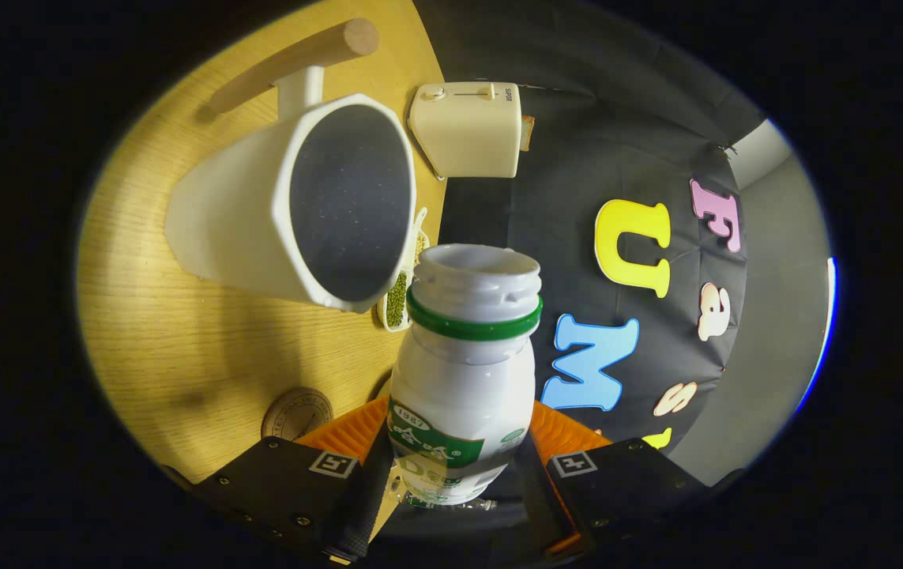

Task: Take the bottle from table, then pour the juice into the cup, finally place the bottle on the coaster

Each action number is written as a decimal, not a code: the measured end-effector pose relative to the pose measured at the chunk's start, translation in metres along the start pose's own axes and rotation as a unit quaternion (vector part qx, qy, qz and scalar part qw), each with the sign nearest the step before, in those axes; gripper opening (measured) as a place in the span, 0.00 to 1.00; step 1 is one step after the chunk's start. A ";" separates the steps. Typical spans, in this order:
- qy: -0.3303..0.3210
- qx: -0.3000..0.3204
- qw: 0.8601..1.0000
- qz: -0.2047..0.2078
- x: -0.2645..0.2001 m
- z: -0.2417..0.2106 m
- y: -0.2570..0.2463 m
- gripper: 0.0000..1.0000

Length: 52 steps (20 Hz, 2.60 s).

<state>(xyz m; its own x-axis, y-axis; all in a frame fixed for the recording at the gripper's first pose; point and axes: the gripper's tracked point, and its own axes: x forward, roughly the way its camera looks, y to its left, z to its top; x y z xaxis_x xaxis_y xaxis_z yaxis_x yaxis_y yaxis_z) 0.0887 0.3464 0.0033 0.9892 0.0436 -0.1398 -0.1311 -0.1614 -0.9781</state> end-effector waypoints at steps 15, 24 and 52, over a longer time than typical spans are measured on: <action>-0.003 -0.083 0.995 -0.049 -0.001 0.007 -0.025 0.74; -0.002 -0.105 0.993 -0.057 -0.003 0.011 -0.033 0.74; 0.004 -0.209 0.975 -0.071 -0.008 0.022 -0.049 0.73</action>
<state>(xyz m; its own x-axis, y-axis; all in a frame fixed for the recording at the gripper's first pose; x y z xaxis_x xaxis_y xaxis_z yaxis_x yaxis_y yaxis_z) 0.0853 0.3757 0.0485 0.9962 0.0869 -0.0039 0.0440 -0.5420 -0.8392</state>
